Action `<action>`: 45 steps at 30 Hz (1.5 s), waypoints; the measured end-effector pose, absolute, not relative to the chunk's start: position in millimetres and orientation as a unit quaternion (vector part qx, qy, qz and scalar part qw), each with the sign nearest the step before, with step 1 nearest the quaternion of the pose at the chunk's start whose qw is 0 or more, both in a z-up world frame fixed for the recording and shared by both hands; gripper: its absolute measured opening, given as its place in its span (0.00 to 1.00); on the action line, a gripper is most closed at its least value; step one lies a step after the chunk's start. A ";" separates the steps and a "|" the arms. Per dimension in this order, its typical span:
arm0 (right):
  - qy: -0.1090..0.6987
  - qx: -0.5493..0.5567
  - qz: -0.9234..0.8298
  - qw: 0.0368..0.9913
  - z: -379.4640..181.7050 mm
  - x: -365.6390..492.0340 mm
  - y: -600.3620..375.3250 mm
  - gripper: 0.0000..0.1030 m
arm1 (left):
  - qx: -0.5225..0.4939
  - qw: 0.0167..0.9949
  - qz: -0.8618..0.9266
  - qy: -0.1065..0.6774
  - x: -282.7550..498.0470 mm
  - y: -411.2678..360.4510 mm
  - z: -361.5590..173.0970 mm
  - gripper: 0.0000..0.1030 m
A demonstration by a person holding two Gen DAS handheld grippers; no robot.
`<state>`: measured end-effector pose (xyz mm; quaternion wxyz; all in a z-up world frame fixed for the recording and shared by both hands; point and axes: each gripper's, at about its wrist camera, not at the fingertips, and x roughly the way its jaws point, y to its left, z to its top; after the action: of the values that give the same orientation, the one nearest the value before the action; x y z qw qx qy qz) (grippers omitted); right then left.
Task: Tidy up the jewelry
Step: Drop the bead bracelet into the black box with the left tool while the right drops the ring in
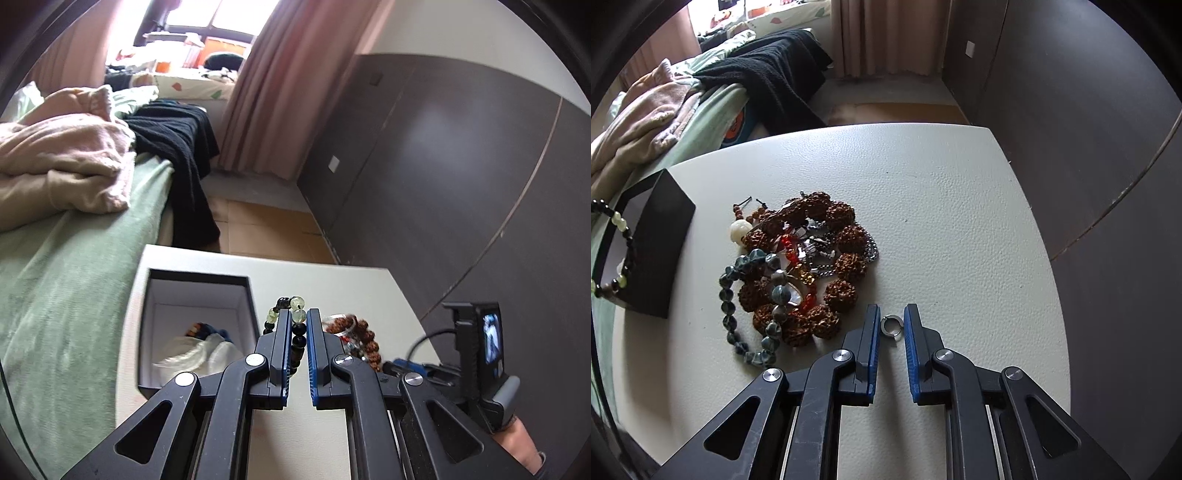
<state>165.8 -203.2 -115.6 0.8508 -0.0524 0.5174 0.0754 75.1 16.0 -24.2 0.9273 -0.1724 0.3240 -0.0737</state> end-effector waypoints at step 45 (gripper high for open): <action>0.389 0.118 0.309 0.859 -38.1 130.0 -115.2 0.14 | -0.212 0.921 0.050 0.323 45.3 90.4 -21.4 0.81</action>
<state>130.0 -115.2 -38.1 0.8594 0.1181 0.3894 0.3095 45.3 90.4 -21.4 0.9211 -0.2122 0.3226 0.0504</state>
